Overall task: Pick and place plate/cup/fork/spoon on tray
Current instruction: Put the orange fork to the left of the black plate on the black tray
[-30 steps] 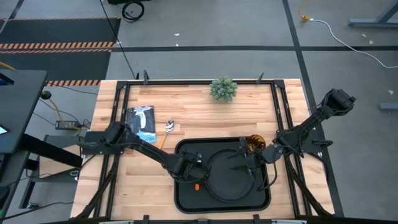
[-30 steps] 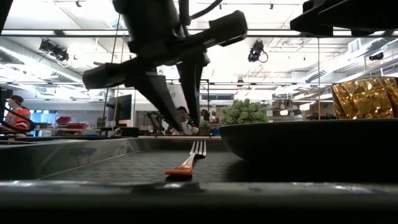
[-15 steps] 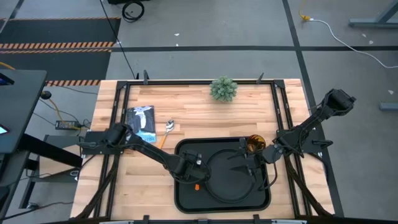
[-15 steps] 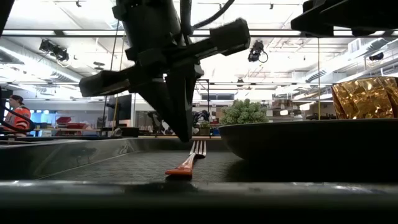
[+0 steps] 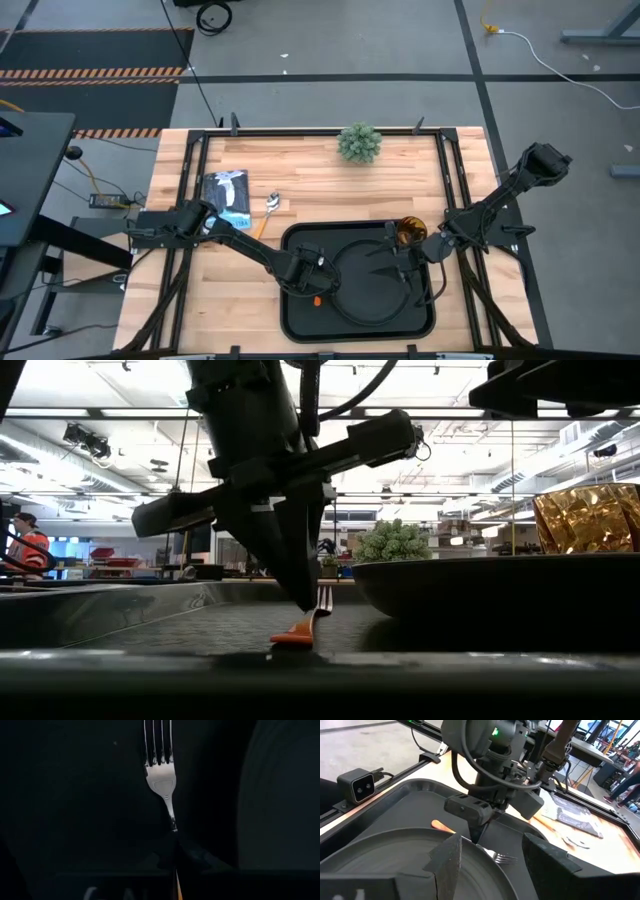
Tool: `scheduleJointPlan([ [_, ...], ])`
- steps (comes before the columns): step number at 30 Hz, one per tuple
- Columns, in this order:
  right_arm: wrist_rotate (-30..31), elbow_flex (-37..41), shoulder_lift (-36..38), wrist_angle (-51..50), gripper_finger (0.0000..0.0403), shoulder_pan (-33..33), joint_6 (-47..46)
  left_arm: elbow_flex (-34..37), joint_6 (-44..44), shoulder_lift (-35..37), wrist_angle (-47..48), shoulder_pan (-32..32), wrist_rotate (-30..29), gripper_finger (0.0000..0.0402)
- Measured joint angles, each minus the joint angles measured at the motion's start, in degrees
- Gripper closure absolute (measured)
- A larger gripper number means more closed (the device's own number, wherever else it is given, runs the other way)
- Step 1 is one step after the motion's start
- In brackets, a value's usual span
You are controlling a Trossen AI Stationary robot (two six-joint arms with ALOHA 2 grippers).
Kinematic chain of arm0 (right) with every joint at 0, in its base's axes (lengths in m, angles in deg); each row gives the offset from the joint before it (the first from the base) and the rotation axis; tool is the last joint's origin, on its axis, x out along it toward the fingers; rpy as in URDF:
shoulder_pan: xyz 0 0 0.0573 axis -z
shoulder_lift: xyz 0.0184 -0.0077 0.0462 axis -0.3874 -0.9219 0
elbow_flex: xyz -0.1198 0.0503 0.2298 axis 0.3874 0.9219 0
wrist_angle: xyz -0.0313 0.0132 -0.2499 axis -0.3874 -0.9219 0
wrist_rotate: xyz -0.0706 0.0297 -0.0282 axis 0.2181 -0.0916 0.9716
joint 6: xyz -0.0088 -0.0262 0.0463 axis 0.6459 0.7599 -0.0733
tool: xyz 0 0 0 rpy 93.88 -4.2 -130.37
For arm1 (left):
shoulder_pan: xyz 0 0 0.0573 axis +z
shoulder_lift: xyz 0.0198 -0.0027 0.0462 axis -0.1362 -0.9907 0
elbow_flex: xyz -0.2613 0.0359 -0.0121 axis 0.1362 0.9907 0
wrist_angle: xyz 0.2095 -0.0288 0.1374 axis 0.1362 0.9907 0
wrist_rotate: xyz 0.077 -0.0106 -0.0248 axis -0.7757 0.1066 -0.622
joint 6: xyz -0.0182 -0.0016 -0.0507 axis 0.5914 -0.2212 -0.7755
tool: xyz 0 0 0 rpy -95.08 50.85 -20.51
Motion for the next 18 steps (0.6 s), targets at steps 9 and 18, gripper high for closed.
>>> scheduleJointPlan([
  [9, -0.11, 0.0, 0.0, 0.18, 0.0188, 0.0, 0.02, 0.02, 1.17, -0.04, -1.18, 0.02, -1.15, 0.0391],
  [18, -0.09, 0.0, 0.0, 0.18, 0.0188, -0.02, 0.02, 0.04, 1.45, -0.13, -2.26, 0.07, -1.31, 0.0392],
])
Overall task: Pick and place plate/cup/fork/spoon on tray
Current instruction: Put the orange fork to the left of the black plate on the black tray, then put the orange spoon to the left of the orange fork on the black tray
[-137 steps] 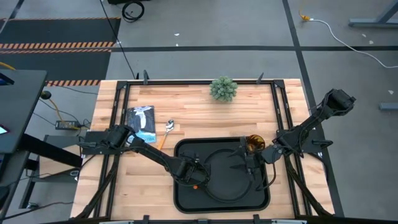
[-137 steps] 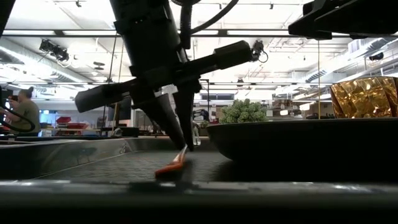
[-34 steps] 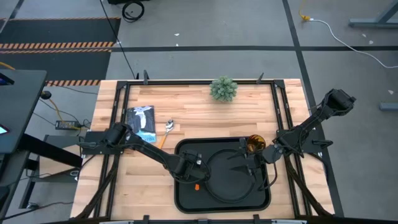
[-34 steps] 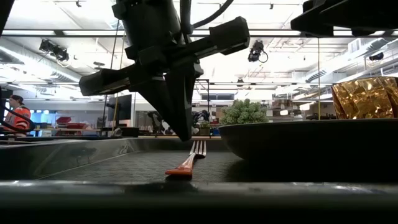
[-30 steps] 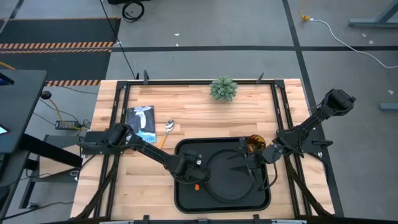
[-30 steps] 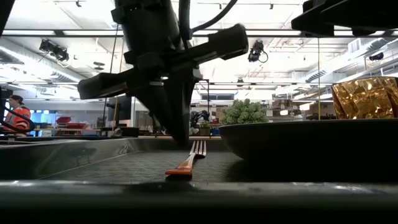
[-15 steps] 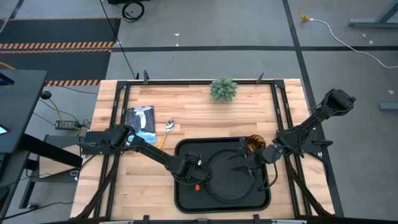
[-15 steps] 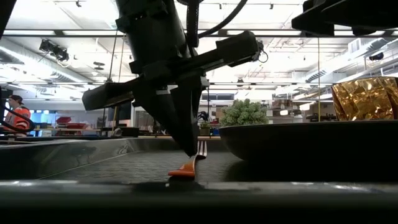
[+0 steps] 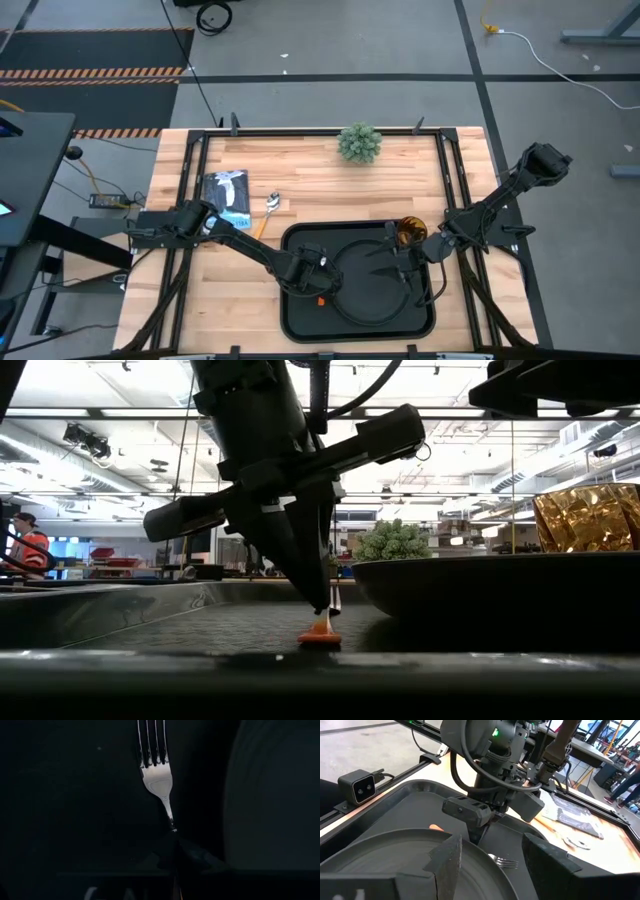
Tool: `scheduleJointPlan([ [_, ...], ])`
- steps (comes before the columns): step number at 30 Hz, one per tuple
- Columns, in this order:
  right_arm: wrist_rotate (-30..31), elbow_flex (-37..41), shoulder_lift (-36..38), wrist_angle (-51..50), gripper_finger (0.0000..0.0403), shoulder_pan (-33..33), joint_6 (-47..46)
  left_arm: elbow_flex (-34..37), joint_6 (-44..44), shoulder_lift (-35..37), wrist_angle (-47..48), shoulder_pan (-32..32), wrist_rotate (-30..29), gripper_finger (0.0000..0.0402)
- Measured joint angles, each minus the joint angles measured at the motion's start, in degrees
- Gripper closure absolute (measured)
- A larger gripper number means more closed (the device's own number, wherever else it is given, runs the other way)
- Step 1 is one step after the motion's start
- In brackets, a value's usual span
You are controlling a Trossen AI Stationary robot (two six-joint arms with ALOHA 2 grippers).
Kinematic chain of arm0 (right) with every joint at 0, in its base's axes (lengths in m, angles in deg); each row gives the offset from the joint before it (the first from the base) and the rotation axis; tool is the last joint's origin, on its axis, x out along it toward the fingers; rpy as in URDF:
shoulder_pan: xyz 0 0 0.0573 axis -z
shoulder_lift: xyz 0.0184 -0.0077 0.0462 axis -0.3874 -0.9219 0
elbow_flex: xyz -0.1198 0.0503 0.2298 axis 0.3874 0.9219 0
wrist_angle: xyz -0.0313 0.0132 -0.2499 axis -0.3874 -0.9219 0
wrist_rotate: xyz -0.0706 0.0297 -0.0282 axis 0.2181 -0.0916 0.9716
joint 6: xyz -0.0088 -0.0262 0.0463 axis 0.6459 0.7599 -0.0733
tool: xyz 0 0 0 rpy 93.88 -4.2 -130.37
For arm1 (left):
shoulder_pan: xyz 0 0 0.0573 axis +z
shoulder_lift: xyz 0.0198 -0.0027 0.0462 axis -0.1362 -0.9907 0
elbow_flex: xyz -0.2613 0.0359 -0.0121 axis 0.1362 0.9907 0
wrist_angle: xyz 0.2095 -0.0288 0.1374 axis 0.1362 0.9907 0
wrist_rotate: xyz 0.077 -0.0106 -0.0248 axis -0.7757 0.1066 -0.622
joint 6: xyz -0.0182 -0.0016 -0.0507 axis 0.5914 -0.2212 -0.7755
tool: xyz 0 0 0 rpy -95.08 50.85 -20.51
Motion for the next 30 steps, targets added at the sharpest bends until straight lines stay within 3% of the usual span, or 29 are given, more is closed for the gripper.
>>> scheduleJointPlan([
  [19, 0.0, 0.0, 0.0, 0.01, 0.0188, 0.0, 0.01, 0.04, 2.96, 0.04, -1.88, 0.09, -1.06, 0.0392],
  [30, 0.02, 0.0, 0.0, 0.04, 0.0188, 0.0, 0.17, 0.04, 2.66, 5.08, 8.64, 0.17, -3.89, 0.0392],
])
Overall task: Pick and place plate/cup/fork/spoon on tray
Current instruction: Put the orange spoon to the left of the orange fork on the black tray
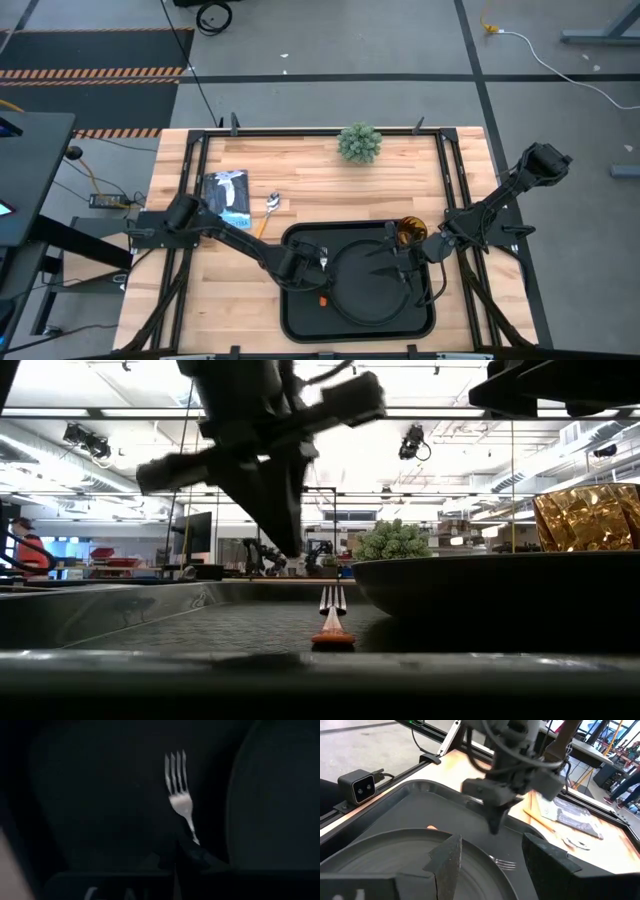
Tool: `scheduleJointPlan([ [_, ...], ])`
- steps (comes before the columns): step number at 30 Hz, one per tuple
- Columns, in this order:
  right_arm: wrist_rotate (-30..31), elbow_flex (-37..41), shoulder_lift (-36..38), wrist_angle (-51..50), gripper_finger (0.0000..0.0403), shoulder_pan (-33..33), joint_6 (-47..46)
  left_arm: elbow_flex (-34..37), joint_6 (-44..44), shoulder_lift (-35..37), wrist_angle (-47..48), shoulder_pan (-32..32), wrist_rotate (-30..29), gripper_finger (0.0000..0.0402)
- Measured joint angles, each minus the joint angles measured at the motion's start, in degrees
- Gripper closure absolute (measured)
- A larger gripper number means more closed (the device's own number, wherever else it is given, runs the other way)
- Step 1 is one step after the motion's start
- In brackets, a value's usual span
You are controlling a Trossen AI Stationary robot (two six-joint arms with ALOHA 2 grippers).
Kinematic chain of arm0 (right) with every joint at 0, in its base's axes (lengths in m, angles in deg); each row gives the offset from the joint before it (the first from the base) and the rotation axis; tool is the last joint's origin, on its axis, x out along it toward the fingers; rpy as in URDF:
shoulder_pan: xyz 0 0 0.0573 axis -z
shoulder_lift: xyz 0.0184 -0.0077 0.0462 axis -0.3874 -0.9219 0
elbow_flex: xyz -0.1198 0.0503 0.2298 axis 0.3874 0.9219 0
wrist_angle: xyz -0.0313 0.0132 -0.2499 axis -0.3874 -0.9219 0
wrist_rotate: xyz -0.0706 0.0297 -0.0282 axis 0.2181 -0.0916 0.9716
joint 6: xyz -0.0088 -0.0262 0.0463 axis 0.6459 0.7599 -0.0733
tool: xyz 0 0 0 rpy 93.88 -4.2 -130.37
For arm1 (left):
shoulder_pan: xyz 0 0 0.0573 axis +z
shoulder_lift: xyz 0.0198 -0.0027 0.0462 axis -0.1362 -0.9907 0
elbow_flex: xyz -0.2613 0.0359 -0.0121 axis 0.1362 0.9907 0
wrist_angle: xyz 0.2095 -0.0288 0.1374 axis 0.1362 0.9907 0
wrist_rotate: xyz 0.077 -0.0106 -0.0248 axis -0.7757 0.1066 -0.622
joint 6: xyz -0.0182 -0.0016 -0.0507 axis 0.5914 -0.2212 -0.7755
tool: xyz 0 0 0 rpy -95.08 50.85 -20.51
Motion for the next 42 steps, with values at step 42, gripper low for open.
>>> scheduleJointPlan([
  [42, -0.37, -0.02, 0.0, 0.38, 0.0188, 0.07, 0.04, 31.5, 29.54, 22.28, 4.68, 23.2, 9.08, 0.0391],
])
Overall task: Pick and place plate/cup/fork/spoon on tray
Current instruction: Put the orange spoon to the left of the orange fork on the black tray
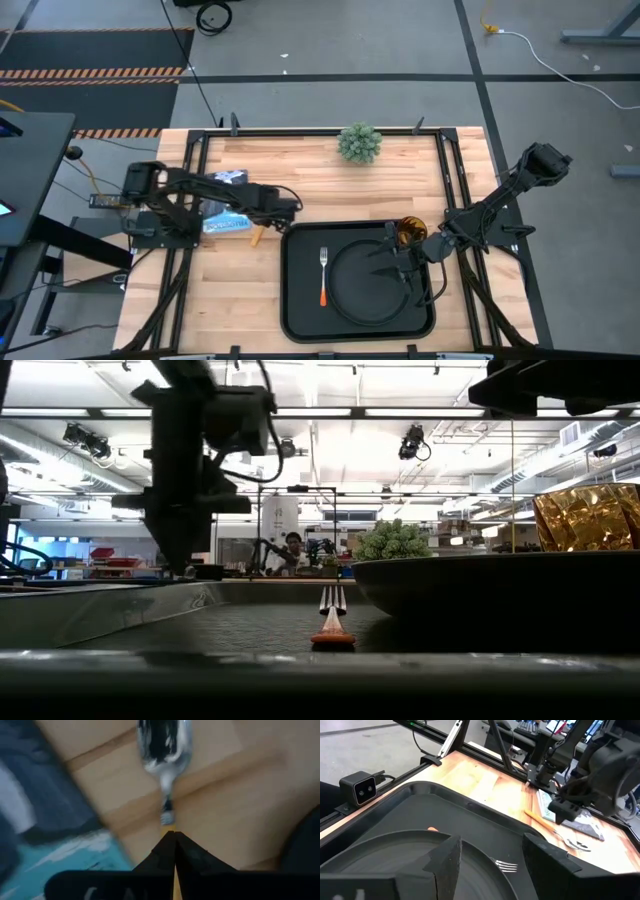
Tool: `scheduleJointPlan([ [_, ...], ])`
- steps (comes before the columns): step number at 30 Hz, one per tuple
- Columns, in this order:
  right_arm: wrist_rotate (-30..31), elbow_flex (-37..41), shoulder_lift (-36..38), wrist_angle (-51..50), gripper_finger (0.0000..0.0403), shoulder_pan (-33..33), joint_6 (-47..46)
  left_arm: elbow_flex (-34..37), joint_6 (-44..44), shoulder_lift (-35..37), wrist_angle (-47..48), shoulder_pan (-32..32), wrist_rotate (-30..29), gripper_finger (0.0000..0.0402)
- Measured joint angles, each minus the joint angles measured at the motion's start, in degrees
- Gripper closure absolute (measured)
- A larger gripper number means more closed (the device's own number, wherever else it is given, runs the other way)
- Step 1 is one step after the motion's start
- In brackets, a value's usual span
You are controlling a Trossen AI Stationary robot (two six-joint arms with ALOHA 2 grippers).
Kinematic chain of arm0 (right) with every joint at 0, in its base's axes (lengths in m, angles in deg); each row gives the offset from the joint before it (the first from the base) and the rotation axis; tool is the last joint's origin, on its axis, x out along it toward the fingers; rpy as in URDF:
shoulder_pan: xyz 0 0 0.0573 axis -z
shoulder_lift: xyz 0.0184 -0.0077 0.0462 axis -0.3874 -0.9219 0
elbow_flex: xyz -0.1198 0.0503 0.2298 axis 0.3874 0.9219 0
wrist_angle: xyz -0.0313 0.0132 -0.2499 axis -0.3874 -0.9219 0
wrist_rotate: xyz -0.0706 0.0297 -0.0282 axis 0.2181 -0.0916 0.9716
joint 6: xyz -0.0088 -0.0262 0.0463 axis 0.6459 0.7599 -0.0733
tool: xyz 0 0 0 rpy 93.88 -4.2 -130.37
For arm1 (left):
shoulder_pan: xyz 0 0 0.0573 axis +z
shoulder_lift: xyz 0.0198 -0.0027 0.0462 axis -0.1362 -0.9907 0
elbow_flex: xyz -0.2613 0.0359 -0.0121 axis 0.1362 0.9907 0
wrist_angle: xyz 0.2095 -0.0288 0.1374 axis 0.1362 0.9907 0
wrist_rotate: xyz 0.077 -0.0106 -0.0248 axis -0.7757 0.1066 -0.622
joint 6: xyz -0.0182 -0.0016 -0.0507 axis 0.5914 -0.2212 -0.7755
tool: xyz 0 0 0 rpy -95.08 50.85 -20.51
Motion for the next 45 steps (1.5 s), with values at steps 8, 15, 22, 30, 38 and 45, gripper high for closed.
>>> scheduleJointPlan([
  [8, -0.04, 0.0, 0.0, 0.12, 0.0188, -0.01, -0.12, 4.81, -2.66, 1.27, -6.54, 0.19, -1.8, 0.0313],
  [15, -0.09, 0.0, 0.0, 0.5, 0.0188, -0.01, -0.07, 4.89, -1.02, 1.3, -7.33, 0.46, -3.06, 0.0231],
  [22, -0.13, 0.0, 0.0, 0.56, 0.0188, -0.01, -0.2, 4.91, 1.34, 1.24, -7.75, 1.48, -3.14, 0.0232],
  [30, -0.36, 0.0, 0.0, 0.56, 0.0188, -0.01, -0.22, 4.92, 3.4, -2.8, -8.49, 2.4, -2.18, 0.0261],
  [38, -0.64, 0.0, 0.0, 0.58, 0.0188, -0.01, -0.2, 4.74, 3.76, -3.77, -9.42, 2.38, -1.98, 0.0294],
  [45, -0.7, 0.0, 0.0, 0.58, 0.0188, -0.01, -0.2, 4.78, 3.02, -3.84, -9.91, 2.45, -0.73, 0.035],
])
